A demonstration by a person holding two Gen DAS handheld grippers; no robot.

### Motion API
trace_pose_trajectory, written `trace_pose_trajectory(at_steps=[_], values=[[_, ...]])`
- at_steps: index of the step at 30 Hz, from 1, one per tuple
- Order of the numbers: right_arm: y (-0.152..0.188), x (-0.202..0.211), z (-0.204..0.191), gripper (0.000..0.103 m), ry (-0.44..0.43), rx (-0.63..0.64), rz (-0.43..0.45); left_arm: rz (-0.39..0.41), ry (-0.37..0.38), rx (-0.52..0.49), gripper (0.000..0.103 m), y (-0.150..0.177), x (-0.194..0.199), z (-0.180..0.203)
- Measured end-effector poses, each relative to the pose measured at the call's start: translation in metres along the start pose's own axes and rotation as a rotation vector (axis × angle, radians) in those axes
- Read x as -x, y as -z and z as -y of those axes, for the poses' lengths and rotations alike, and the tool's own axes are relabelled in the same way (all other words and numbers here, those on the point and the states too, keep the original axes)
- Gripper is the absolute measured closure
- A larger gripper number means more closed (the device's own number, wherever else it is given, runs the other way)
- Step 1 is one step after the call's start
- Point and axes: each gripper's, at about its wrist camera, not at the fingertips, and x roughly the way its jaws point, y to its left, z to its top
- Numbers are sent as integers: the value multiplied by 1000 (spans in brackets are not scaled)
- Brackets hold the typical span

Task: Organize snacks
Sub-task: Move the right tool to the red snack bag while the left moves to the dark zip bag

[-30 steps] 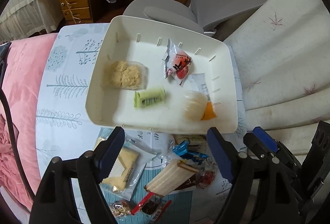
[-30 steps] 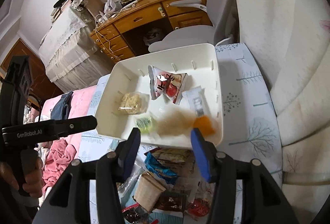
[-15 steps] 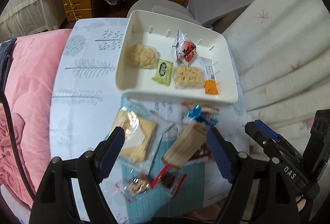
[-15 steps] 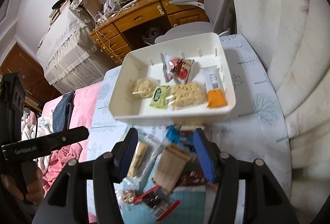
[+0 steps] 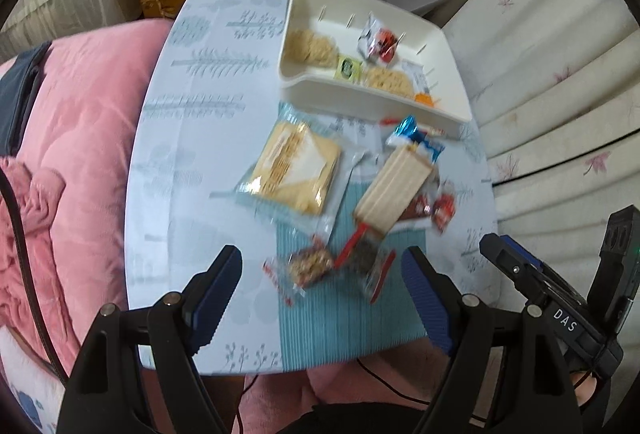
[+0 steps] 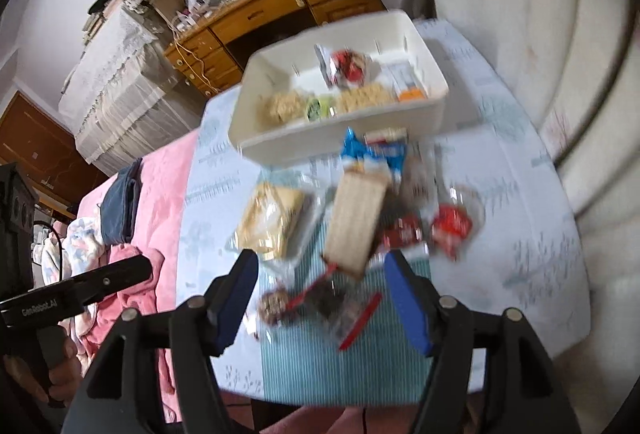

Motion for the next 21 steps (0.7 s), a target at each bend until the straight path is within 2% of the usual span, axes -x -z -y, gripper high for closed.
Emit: trace_pose_trajectory(at_steps=[4,10,14,21], values=[[24,-4,10,37,8,-43,-45,-26,-5,14,22,20,-5,-5],[42,-16,41,37,34,-126,-96,-88,-28,49,22,35,-28,-3],[44,-26,73,37,39,-215,-128,-130,-53,88,22,40,-46,1],[32,-51,126,37,19,-354,-238,-210,-86,239,22,45,-86,3]])
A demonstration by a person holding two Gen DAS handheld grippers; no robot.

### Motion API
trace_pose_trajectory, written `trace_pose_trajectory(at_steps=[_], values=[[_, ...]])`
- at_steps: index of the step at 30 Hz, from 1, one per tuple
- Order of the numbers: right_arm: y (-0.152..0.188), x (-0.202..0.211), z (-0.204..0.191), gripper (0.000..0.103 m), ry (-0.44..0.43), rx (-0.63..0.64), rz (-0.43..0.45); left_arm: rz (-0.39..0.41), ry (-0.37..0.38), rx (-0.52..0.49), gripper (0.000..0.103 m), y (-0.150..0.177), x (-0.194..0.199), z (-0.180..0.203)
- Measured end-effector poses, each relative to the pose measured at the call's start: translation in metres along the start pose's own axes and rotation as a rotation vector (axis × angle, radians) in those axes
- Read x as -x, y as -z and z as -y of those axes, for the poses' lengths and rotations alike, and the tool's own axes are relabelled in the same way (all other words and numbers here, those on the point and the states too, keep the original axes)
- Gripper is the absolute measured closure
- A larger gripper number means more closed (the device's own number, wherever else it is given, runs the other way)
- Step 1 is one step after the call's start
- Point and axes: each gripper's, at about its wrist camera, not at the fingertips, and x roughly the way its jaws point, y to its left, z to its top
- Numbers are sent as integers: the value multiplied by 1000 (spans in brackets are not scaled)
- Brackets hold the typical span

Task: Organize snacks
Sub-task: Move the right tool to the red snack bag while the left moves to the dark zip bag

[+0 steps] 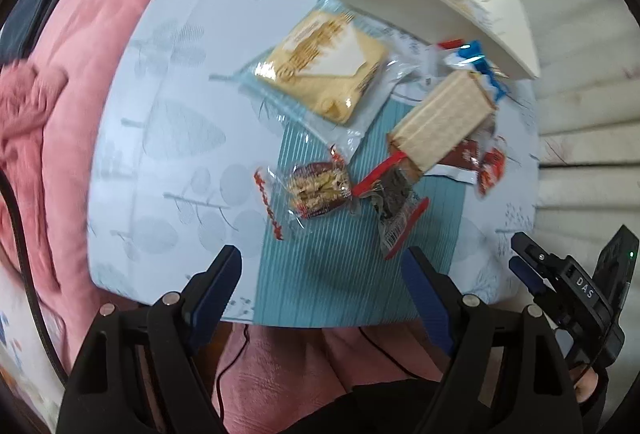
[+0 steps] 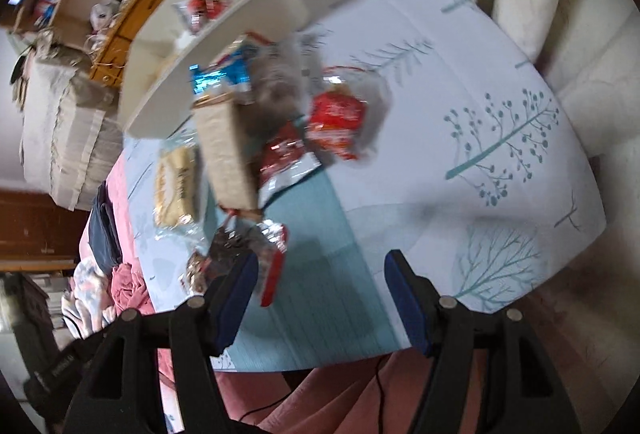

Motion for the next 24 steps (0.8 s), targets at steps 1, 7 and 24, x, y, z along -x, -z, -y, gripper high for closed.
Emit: trace_pose_trajectory(at_steps=[1,7,24], values=[[-6,-3,5,37,-3,-12,-15,-8,3,19,22,0,-4,0],[-44,-20,19,37,-37,-56,-112,-53,34,179,22,1,-30,6],[-114,-72,-9,41,66,175,-288,-73,22,498,22,-5,-99,48]])
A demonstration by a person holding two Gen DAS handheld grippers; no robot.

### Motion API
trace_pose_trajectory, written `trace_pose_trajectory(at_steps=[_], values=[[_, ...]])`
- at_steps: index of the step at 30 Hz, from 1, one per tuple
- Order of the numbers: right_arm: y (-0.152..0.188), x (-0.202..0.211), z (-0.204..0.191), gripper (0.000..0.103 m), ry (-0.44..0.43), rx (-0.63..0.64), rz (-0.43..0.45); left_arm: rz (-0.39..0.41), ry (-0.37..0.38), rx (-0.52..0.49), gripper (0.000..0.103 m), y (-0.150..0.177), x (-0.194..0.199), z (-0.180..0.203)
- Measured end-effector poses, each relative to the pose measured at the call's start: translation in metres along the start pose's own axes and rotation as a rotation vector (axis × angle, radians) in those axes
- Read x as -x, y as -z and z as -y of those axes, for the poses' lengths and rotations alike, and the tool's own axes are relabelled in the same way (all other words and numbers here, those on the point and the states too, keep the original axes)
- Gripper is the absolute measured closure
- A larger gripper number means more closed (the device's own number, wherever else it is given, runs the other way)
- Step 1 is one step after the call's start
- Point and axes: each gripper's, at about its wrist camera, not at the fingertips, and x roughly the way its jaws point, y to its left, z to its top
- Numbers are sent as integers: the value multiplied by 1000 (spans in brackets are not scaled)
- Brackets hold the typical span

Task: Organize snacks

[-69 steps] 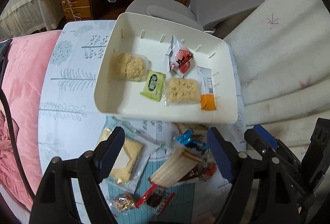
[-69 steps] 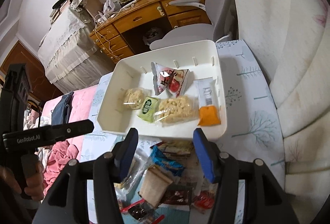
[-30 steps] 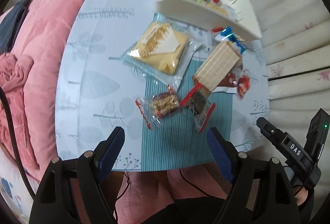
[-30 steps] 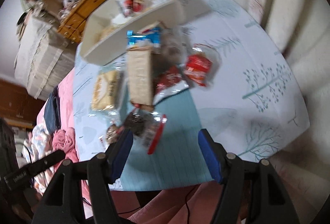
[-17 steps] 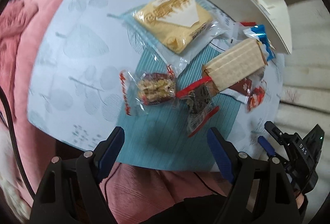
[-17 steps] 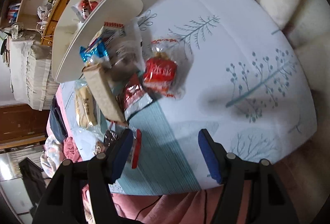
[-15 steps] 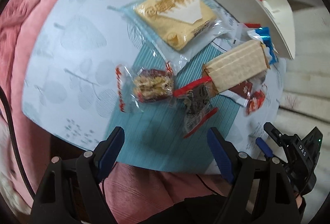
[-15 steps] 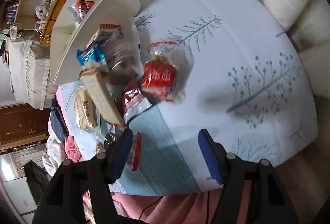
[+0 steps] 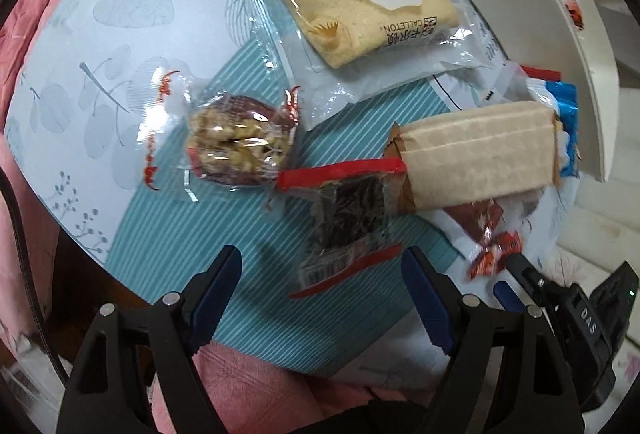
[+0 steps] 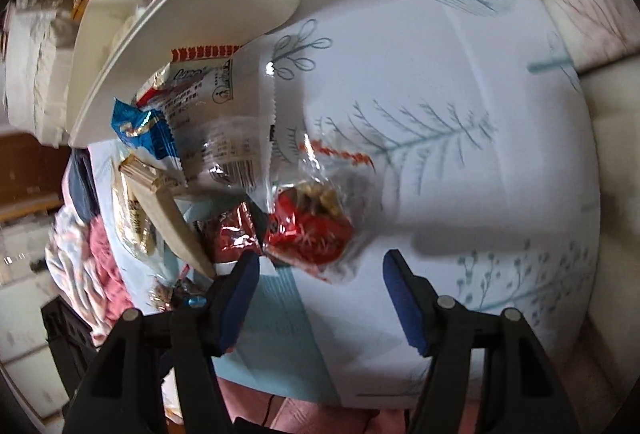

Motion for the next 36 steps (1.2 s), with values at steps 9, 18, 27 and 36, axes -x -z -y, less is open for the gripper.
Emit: trace_pose_trajectory(at_steps=[9,18,27,36], values=[[-5,-12,-26,45,94,169,-30,6,-45,29,39,-3,-27,33],[-3,-28,-48,51,121,236,-39,37,-59,35,48,6,-41,49],[-2,-27,-44,63,69,230,-55,11,-25,20,90,28,-31,24],[4,-19,-20,69,38,171,-78,20,-13,-39,96,53,-19,25]])
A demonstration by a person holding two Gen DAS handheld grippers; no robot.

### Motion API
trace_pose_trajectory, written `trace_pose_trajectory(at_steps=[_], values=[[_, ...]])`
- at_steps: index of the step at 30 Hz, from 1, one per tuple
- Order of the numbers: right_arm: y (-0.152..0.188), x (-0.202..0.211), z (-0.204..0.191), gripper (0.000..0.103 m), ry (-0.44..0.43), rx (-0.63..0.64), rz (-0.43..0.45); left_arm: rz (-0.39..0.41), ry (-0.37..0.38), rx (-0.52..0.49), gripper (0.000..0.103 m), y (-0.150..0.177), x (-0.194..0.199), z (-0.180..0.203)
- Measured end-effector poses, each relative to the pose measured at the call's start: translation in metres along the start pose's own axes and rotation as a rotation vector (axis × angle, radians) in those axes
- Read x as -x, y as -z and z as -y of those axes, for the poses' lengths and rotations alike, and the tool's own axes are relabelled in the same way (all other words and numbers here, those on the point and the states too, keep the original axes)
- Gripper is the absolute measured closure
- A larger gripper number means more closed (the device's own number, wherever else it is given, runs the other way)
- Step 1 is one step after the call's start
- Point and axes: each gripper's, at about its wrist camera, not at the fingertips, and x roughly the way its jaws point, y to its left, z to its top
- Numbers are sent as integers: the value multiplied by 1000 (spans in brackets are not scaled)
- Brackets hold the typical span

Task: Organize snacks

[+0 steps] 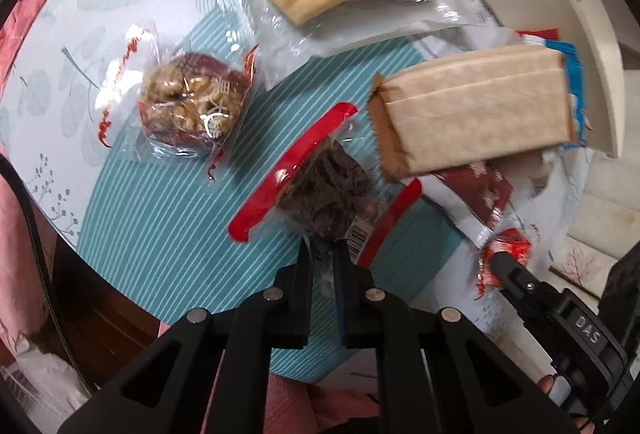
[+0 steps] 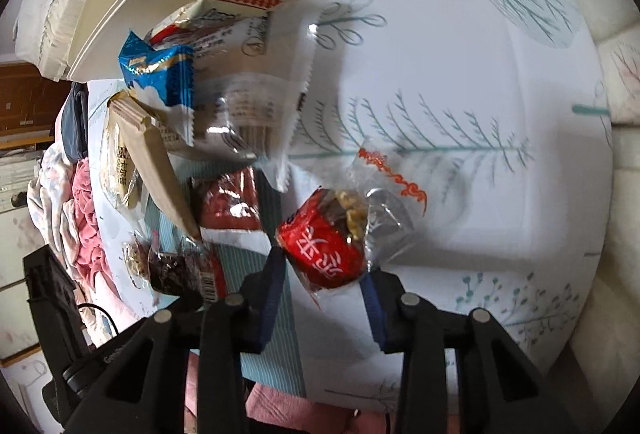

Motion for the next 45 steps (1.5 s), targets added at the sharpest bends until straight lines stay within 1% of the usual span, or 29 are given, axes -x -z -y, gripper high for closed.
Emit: trace_pose_trajectory(at_steps=[4,7,8,9,10,12,15,18,20,22,24,25,27,28,29,31,32,33,38,42,45], values=[[6,8,6,70,-35,-23,8,13,13,-42,98,3,18,0],[11,17,7,70,-78,-33,30,39,25,-85,100,6,43,1],[11,21,9,71,-94,-34,40,46,29,-95,100,7,49,2],[13,24,9,75,-107,-33,46,53,34,-108,100,5,57,5],[14,27,8,75,-119,-33,50,64,40,-129,100,7,68,7],[16,34,7,75,-146,-30,64,74,49,-154,100,0,85,7],[18,44,3,75,-178,-24,83,91,73,-191,101,-17,110,16],[17,55,-2,75,-190,-14,102,94,90,-220,100,-27,128,23],[16,65,-9,75,-195,-5,129,79,77,-238,99,-33,126,26],[17,73,-15,75,-195,5,150,51,63,-230,94,-37,116,24],[18,82,-18,75,-186,20,178,-12,54,-201,85,-41,100,19],[19,87,-21,75,-174,30,192,-29,51,-191,83,-39,95,14],[20,90,-25,75,-160,42,209,-72,45,-174,75,-40,81,8],[21,91,-27,75,-157,47,216,-92,37,-169,74,-40,72,7],[22,93,-29,75,-156,52,224,-104,30,-167,72,-39,66,6],[24,96,-28,75,-147,57,237,-126,23,-155,64,-39,55,5],[25,97,-29,75,-143,58,241,-136,28,-140,58,-39,49,3],[26,98,-28,75,-139,61,243,-137,30,-124,56,-40,43,1],[30,104,-28,75,-108,102,260,-122,28,-43,55,-42,20,-7],[34,109,-28,75,-68,152,272,-104,27,-3,55,-45,5,-10],[34,111,-27,74,-58,175,267,-107,18,19,54,-46,-3,-11]])
